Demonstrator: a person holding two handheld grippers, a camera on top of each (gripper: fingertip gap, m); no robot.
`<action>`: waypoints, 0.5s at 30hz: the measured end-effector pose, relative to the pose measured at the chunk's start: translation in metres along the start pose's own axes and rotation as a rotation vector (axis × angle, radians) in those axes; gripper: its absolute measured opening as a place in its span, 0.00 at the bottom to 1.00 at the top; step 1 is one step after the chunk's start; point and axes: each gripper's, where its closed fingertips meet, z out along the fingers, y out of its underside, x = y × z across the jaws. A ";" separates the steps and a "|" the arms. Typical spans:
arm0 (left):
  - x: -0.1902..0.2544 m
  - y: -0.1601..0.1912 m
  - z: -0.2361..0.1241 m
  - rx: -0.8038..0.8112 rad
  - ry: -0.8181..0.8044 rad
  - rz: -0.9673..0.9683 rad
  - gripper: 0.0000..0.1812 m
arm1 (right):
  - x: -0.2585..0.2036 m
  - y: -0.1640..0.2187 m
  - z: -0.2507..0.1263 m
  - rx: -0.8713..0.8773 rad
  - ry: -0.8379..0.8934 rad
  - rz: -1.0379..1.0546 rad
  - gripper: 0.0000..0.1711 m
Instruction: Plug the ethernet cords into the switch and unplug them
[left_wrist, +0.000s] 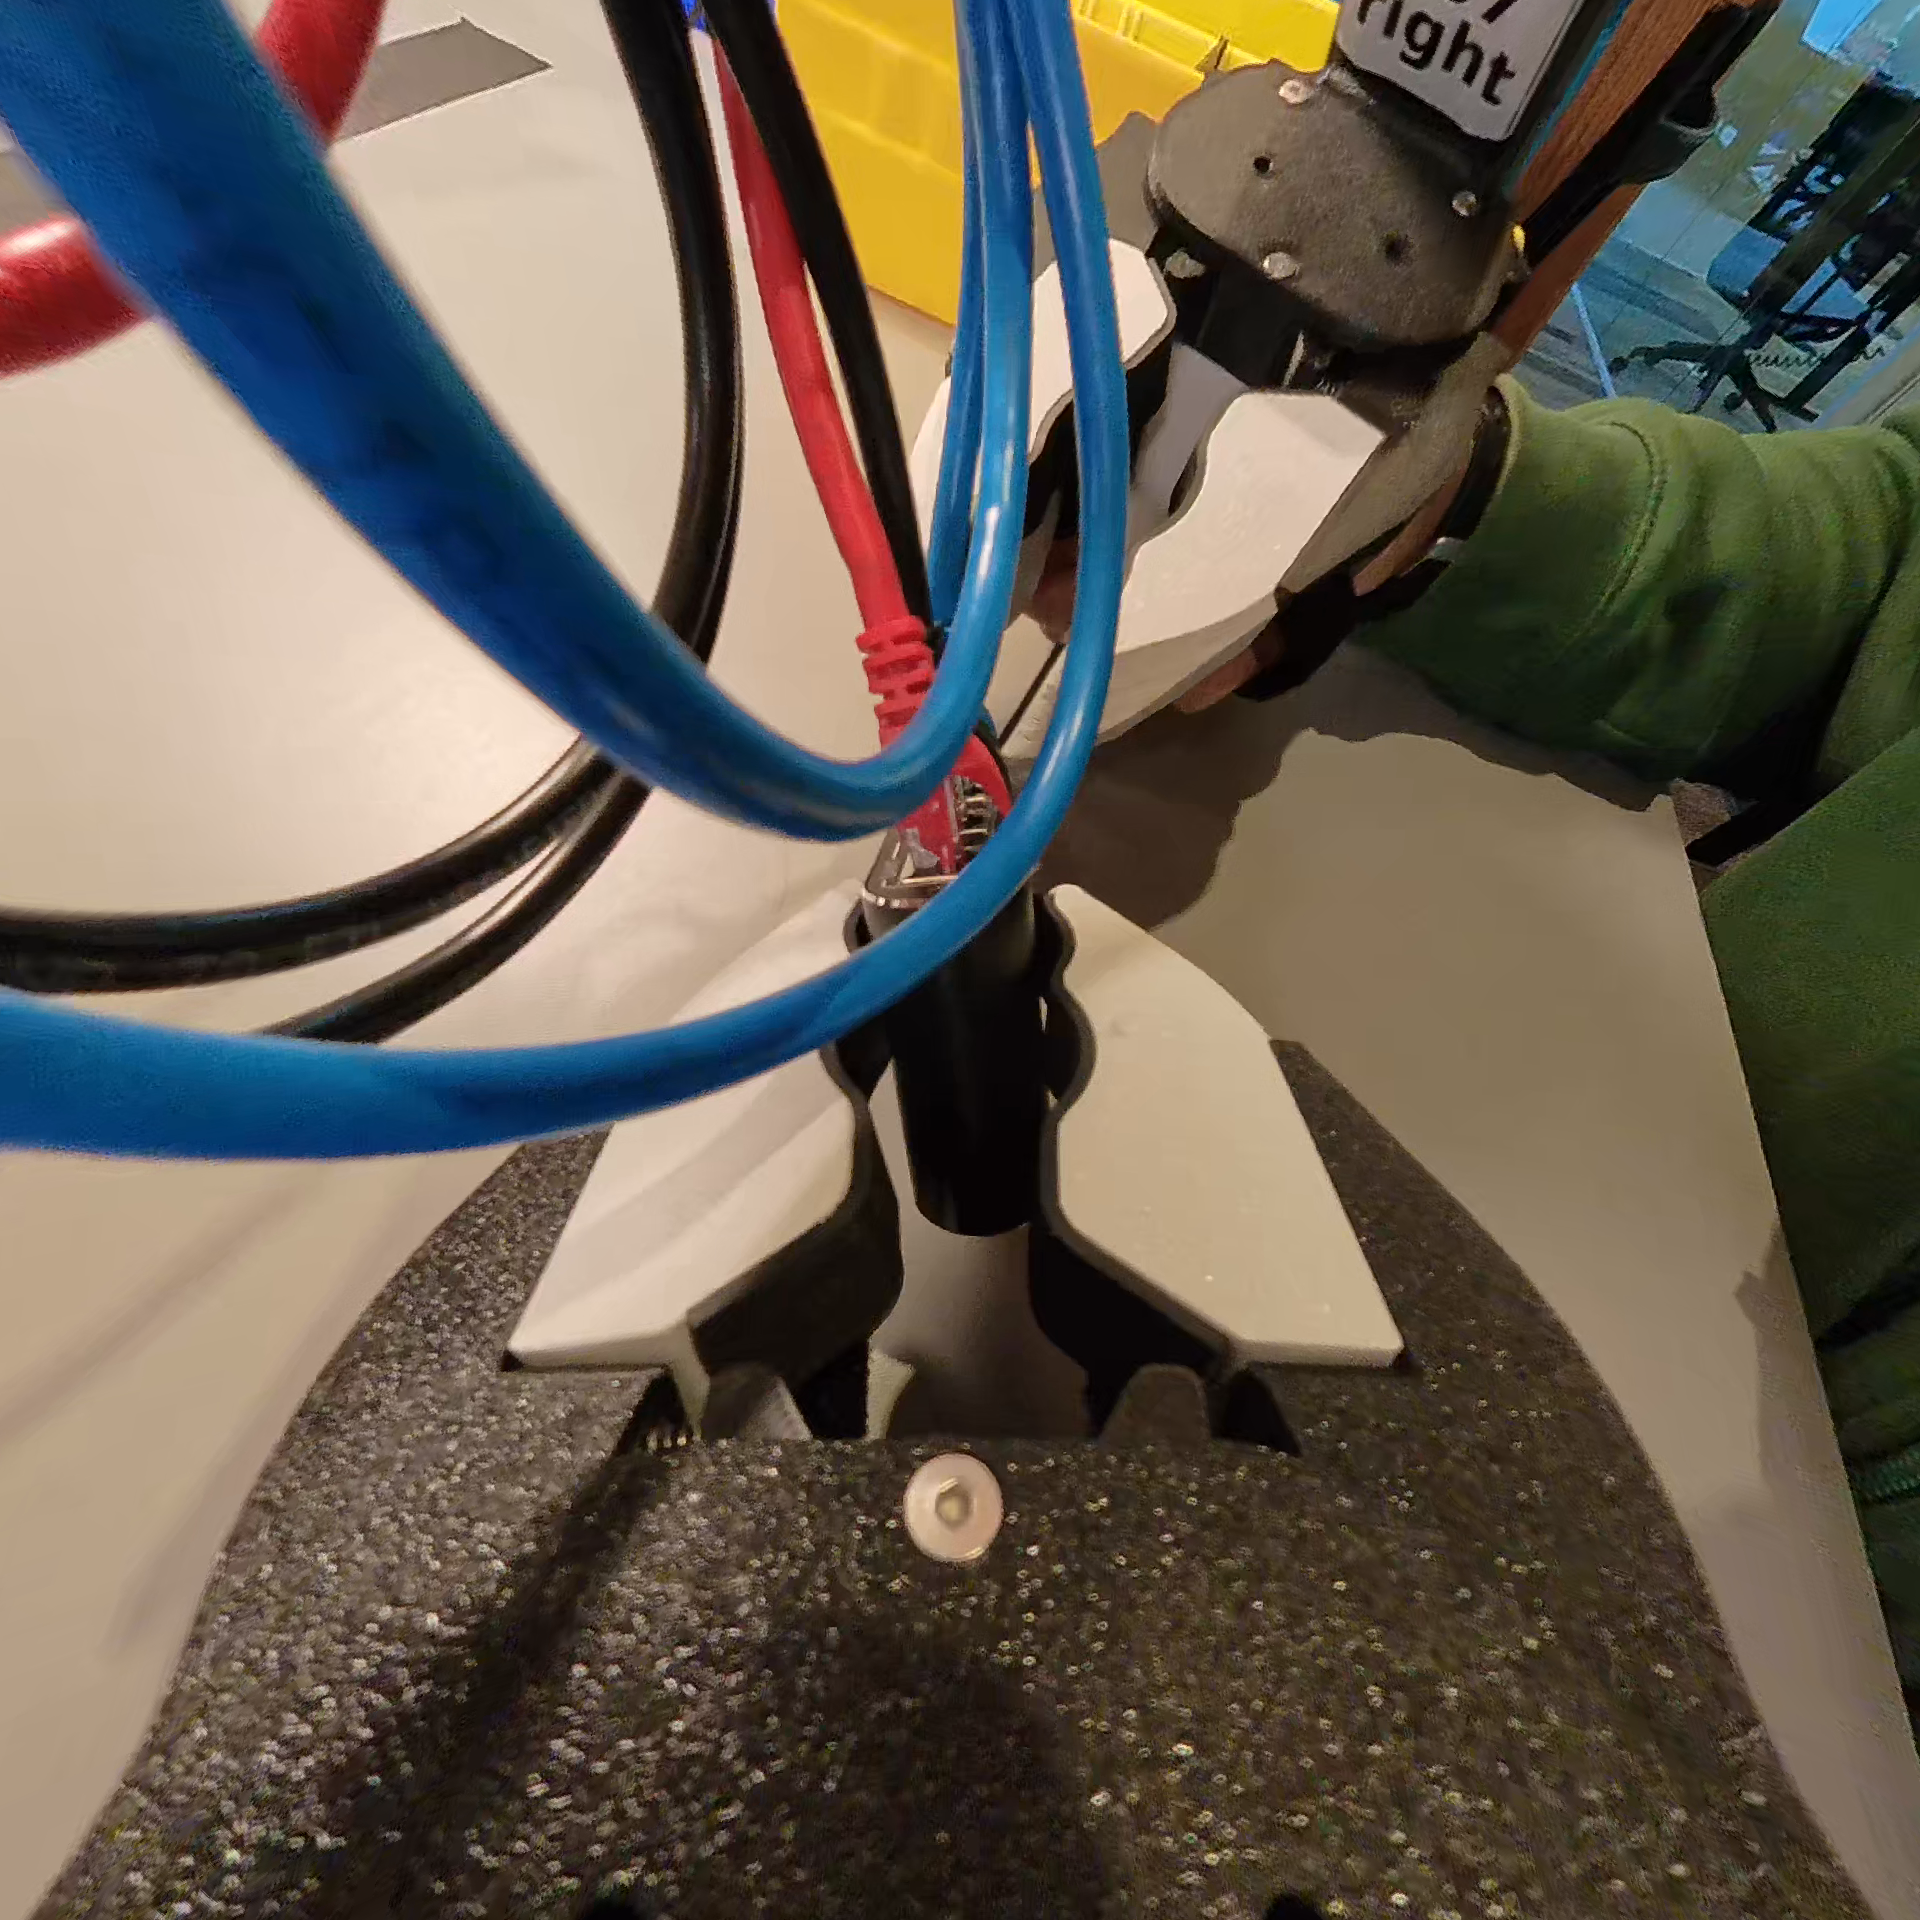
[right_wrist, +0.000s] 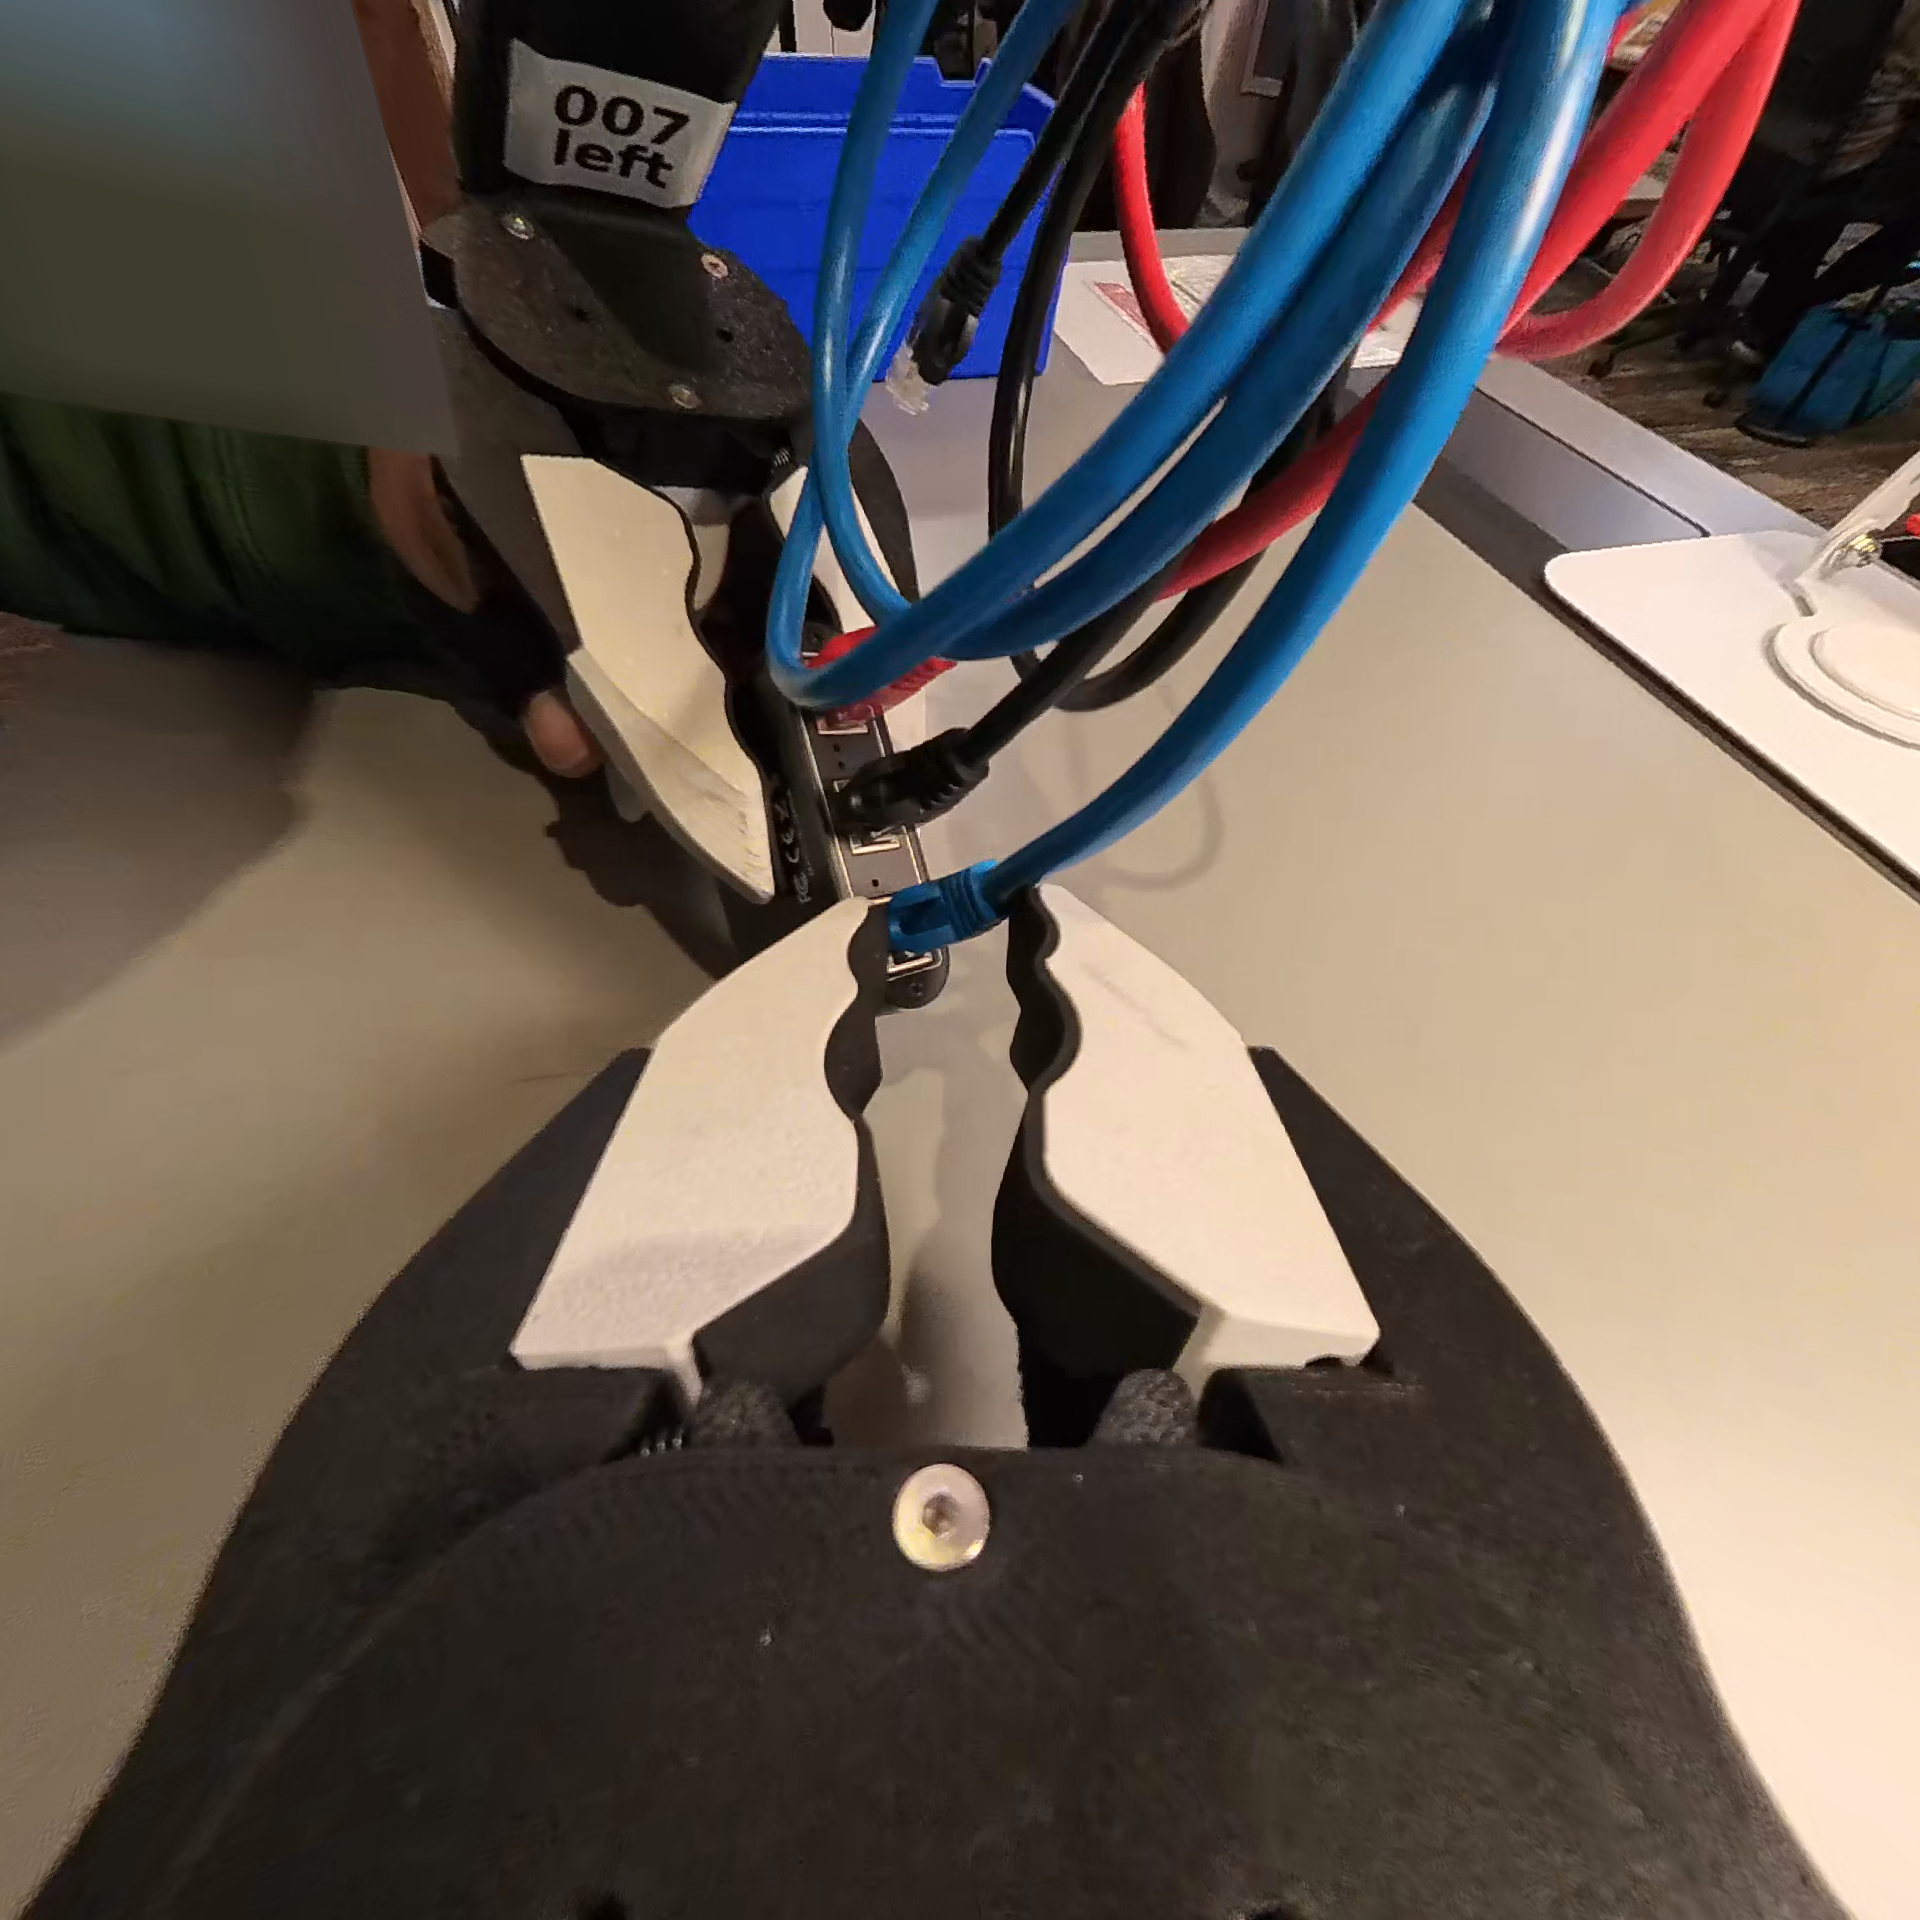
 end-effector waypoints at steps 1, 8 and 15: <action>-0.001 0.000 0.000 -0.002 -0.005 0.000 0.15 | 0.001 0.000 0.000 -0.002 0.006 -0.002 0.13; -0.006 -0.001 0.000 0.004 -0.040 -0.015 0.15 | 0.006 -0.002 0.002 0.002 0.084 -0.023 0.13; -0.011 0.000 0.000 0.000 -0.076 -0.024 0.14 | 0.011 -0.004 0.004 -0.007 0.172 -0.071 0.12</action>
